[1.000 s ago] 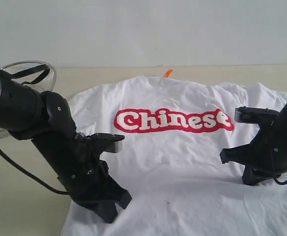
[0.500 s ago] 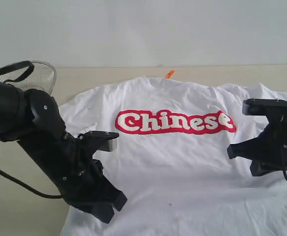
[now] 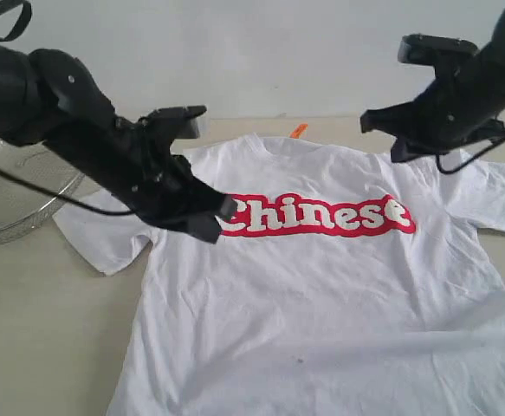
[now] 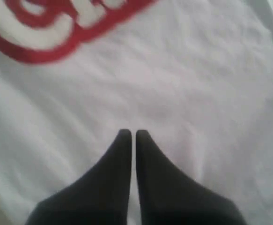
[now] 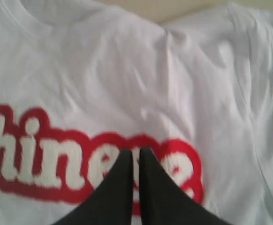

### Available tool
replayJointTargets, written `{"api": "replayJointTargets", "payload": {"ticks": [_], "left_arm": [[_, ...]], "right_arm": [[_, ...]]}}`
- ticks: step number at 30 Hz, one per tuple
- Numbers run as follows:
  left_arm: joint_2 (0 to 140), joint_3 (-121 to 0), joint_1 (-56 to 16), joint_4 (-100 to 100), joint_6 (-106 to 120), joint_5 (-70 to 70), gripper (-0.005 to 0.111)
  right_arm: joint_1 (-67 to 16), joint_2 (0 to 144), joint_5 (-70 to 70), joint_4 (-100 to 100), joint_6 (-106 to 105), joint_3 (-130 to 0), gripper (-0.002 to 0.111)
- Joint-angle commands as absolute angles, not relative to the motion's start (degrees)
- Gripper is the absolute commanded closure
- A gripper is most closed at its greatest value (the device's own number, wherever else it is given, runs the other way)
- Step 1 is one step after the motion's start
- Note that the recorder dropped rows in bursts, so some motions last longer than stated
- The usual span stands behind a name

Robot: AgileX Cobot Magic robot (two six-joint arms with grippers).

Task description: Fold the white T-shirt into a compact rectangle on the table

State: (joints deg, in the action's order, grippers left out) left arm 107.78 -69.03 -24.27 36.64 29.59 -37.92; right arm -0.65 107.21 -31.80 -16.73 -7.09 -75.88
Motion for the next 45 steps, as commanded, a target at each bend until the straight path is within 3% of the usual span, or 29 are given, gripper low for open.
{"api": "replayJointTargets", "payload": {"ticks": [1,13,25,45], "left_arm": [[116.6,-79.0,-18.9,33.5,29.9,-41.0,0.102],[128.7,-93.4,-15.3,33.5,31.8,-43.6,0.102],[131.3,-93.2,-15.4,33.5,29.8,-50.9,0.102],[131.2,-82.9,-16.7,33.1,29.8,-51.6,0.102]], "right_arm": [[-0.6,116.8,-33.6,-21.7,-9.8,-85.3,0.108],[-0.6,129.8,-32.8,-26.7,-14.1,-92.8,0.108],[-0.6,130.1,-37.8,-26.7,-14.1,-92.7,0.108],[-0.6,129.8,-46.9,-23.0,-15.8,-92.7,0.108]]}}
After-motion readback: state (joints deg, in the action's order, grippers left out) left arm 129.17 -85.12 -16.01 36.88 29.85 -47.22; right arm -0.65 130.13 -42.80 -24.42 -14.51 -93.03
